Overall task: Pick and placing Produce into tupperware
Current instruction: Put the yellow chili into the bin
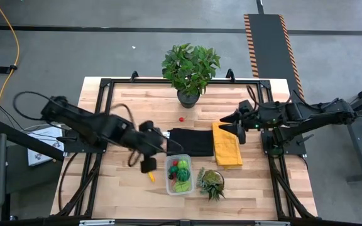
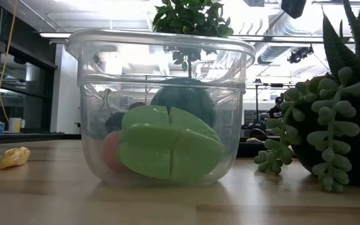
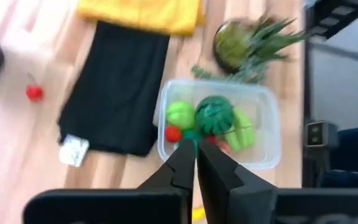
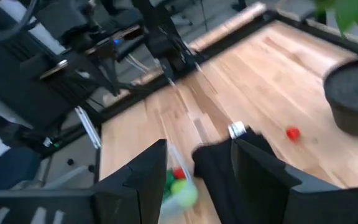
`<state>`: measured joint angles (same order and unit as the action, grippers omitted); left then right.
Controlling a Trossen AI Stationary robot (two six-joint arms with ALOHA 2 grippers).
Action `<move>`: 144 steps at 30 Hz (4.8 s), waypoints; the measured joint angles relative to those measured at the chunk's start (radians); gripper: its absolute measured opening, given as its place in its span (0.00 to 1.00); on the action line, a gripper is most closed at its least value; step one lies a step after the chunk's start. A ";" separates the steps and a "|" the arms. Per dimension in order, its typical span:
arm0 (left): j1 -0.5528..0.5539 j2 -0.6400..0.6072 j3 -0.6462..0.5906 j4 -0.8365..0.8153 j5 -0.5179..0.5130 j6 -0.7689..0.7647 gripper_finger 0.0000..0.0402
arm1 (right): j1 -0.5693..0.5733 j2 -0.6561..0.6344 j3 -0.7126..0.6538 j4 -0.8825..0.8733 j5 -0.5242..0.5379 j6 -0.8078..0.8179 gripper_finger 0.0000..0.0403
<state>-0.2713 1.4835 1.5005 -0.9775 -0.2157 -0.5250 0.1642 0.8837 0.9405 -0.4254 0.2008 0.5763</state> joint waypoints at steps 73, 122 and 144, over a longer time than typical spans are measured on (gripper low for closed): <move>0.003 -0.420 -0.966 0.648 0.312 0.476 0.15 | -0.012 0.315 0.000 0.274 0.204 0.306 0.02; 0.000 -0.124 -0.965 0.885 0.405 0.738 0.45 | 0.000 0.315 0.000 0.264 0.181 0.298 0.02; 0.000 0.019 -0.965 0.933 0.418 0.748 0.38 | 0.000 0.315 0.000 0.265 0.181 0.314 0.02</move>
<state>-0.2710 1.5021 0.5354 -0.0446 0.2020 0.2230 0.1645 1.1984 0.9405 -0.1600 0.3820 0.8905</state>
